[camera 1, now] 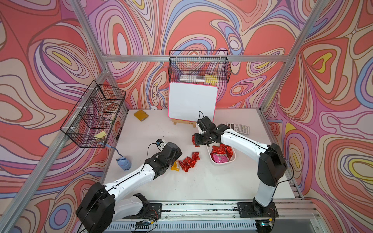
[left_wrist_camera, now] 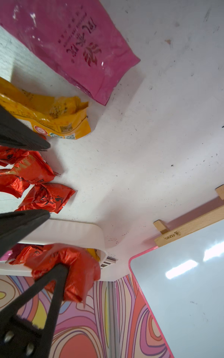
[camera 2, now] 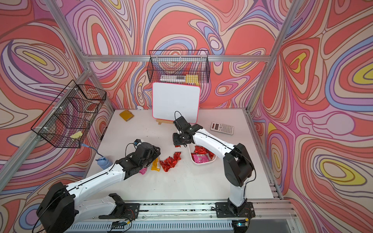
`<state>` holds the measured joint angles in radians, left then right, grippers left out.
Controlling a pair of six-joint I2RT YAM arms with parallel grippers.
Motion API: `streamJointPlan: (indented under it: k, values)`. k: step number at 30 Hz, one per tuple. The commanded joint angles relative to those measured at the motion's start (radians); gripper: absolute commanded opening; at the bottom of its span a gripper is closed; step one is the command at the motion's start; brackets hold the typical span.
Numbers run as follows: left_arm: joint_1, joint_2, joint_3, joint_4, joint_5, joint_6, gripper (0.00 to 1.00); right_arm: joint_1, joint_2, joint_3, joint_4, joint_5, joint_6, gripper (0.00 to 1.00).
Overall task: Take the tea bags out of the storage box
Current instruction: Place the tea bag at the center of the board.
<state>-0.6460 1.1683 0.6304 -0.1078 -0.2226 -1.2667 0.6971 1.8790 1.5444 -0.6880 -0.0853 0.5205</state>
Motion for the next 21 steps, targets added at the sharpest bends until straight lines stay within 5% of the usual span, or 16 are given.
streamJointPlan:
  k: [1,7,11,21]
  values:
    - [0.009,-0.024,-0.010,-0.056,-0.025,-0.015,0.53,0.020,0.092,0.048,0.025,-0.034,0.106,0.09]
    - [0.011,-0.059,-0.011,-0.082,-0.002,0.017,0.53,0.028,0.214,0.100,0.050,-0.014,0.160,0.12]
    - [0.011,-0.083,-0.029,-0.055,0.031,0.050,0.54,0.028,0.243,0.110,0.067,-0.030,0.169,0.30]
    - [0.011,-0.049,-0.016,0.086,0.152,0.124,0.59,0.008,0.066,0.037,0.072,0.032,0.128,0.44]
